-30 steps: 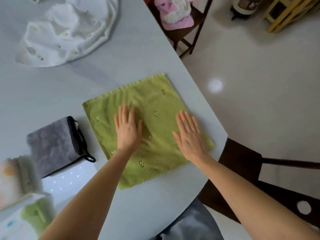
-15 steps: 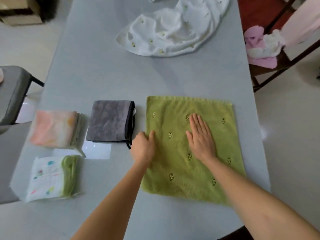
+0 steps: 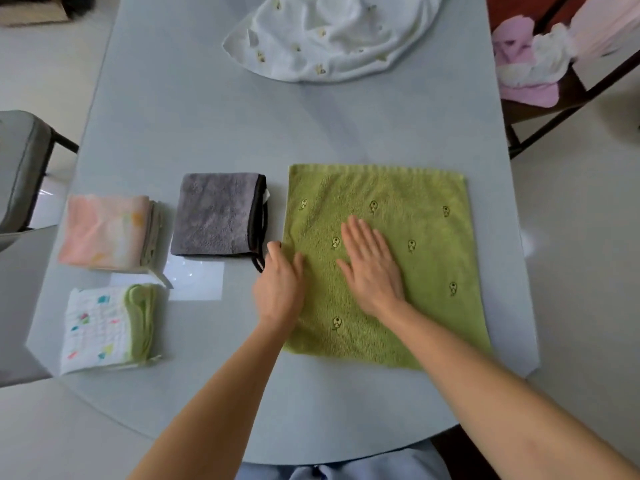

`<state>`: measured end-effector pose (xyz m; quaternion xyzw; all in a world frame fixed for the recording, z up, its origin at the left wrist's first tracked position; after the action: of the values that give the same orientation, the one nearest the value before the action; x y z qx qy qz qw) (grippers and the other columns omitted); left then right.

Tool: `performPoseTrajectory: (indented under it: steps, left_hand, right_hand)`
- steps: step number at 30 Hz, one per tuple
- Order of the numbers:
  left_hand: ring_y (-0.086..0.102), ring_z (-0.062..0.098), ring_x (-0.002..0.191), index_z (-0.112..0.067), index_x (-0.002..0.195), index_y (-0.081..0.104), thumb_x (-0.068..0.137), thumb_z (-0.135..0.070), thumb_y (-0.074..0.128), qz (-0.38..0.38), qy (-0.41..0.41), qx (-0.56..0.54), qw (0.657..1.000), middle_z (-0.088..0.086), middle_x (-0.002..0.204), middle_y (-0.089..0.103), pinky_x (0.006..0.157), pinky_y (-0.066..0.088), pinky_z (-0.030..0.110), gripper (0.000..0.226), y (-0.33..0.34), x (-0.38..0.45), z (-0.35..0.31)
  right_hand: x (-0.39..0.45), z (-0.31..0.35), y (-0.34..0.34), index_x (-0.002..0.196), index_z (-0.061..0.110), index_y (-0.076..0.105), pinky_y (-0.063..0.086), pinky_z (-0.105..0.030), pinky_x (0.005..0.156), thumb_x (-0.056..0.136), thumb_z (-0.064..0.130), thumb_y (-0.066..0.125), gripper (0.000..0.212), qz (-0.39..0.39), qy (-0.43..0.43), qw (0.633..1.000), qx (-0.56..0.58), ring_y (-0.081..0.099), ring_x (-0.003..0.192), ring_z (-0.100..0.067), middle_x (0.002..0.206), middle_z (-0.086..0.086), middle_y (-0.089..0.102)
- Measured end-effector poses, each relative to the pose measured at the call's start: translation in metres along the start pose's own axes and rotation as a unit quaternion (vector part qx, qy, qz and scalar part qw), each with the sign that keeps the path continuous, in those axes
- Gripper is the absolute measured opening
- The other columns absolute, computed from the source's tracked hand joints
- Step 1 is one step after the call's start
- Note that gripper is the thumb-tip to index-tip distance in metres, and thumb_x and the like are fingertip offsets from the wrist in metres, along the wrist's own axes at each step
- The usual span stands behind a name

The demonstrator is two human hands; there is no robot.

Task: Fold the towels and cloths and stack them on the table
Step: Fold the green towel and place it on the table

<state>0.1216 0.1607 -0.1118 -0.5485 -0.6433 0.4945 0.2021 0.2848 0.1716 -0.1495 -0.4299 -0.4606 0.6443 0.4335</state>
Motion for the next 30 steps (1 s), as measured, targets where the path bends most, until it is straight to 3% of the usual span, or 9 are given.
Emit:
performPoseTrajectory:
  steps: [4, 9, 13, 16, 18, 20, 25, 27, 30]
  left_hand:
    - [0.062, 0.039, 0.095, -0.014, 0.13, 0.032, 0.099, -0.036, 0.042, 0.038, 0.015, -0.006, 0.999, 0.013, 0.115, 0.064, 0.072, 0.044, 0.041, 0.039, 0.014, -0.031, 0.012]
    - [0.063, 0.04, 0.091, -0.011, 0.136, 0.028, 0.099, -0.038, 0.044, 0.056, -0.007, 0.038, 0.998, 0.019, 0.101, 0.067, 0.07, 0.044, 0.042, 0.049, 0.004, -0.04, 0.037]
    - [0.061, 0.039, 0.096, -0.009, 0.139, 0.026, 0.099, -0.031, 0.043, 0.08, -0.005, 0.095, 0.992, 0.016, 0.115, 0.06, 0.073, 0.044, 0.043, 0.049, 0.001, -0.045, 0.038]
    - [0.054, 0.033, 0.113, -0.008, 0.139, 0.039, 0.088, -0.023, 0.06, -0.038, 0.128, 0.152, 0.979, 0.013, 0.132, 0.051, 0.087, 0.046, 0.041, 0.057, -0.001, -0.052, 0.035]
    - [0.04, 0.032, 0.133, -0.009, 0.142, 0.04, 0.09, -0.021, 0.053, -0.068, 0.228, 0.13, 0.963, 0.015, 0.144, 0.044, 0.108, 0.033, 0.042, 0.054, 0.006, -0.052, 0.026]
    - [0.023, 0.029, 0.144, -0.01, 0.148, 0.031, 0.097, -0.026, 0.035, -0.026, 0.273, 0.136, 0.952, 0.012, 0.154, 0.031, 0.118, 0.018, 0.043, 0.054, 0.017, -0.048, 0.014]
    - [0.004, 0.029, 0.148, -0.019, 0.154, 0.013, 0.096, -0.054, 0.017, 0.03, 0.268, 0.194, 0.943, 0.007, 0.161, 0.008, 0.12, 0.002, 0.044, 0.068, 0.039, -0.023, 0.027]
    - [-0.003, 0.029, 0.148, -0.022, 0.154, 0.006, 0.093, -0.061, 0.012, 0.048, 0.246, 0.206, 0.946, 0.006, 0.161, -0.001, 0.119, -0.002, 0.045, 0.073, 0.044, -0.025, 0.038]
    - [0.003, 0.035, 0.147, -0.015, 0.153, 0.014, 0.092, -0.06, 0.011, 0.047, 0.225, 0.2, 0.952, 0.013, 0.16, 0.007, 0.118, 0.0, 0.049, 0.076, 0.04, -0.027, 0.022]
  right_hand:
    - [-0.011, 0.004, 0.014, 0.153, 0.013, 0.003, 0.002, -0.037, 0.12, 0.102, 0.047, 0.011, 0.062, 0.004, 0.004, 1.0, -0.015, -0.003, 0.148, -0.017, 0.16, -0.002, -0.002]
    - [-0.011, -0.002, 0.014, 0.152, 0.014, -0.005, -0.003, -0.035, 0.121, 0.102, 0.049, 0.011, 0.063, 0.031, -0.018, 0.999, -0.029, -0.01, 0.147, -0.016, 0.159, -0.001, -0.012]
    - [-0.018, 0.003, 0.013, 0.151, 0.013, -0.012, -0.005, -0.036, 0.12, 0.098, 0.051, 0.001, 0.066, 0.042, 0.012, 0.998, -0.036, -0.013, 0.146, -0.018, 0.158, -0.004, -0.016]
    - [-0.028, 0.025, 0.009, 0.152, 0.011, -0.007, -0.003, -0.036, 0.121, 0.099, 0.05, 0.004, 0.067, 0.013, 0.015, 1.0, 0.003, -0.01, 0.147, -0.018, 0.158, -0.005, -0.013]
    - [-0.039, 0.036, 0.006, 0.153, 0.009, 0.001, -0.001, -0.036, 0.12, 0.1, 0.046, 0.011, 0.065, -0.01, 0.012, 1.0, 0.008, -0.005, 0.148, -0.018, 0.159, -0.006, -0.005]
    - [-0.045, 0.034, 0.008, 0.153, 0.009, 0.005, 0.002, -0.036, 0.12, 0.1, 0.043, 0.014, 0.063, -0.019, 0.027, 0.999, -0.006, 0.0, 0.148, -0.019, 0.16, -0.007, 0.0]
    - [-0.042, -0.003, 0.008, 0.153, 0.012, 0.006, 0.005, -0.038, 0.12, 0.099, 0.048, 0.01, 0.065, -0.012, 0.095, 0.995, -0.014, 0.002, 0.148, -0.018, 0.16, -0.004, 0.003]
    - [-0.058, -0.025, 0.01, 0.153, 0.012, 0.005, 0.007, -0.039, 0.121, 0.097, 0.051, 0.005, 0.068, -0.02, 0.164, 0.986, -0.015, 0.002, 0.148, -0.019, 0.16, -0.005, 0.004]
    - [-0.077, -0.038, 0.006, 0.152, 0.008, 0.005, 0.007, -0.04, 0.121, 0.093, 0.054, -0.002, 0.075, -0.01, 0.236, 0.972, -0.015, 0.003, 0.148, -0.021, 0.16, -0.009, 0.004]
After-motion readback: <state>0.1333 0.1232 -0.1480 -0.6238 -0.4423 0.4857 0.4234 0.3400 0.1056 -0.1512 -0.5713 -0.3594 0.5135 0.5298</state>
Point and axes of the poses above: each hand's wrist, its own x-axis towards the middle knuckle, its own y-axis out of the palm, z = x × y, the point moved 3 cm from there along x, towards the middle knuckle
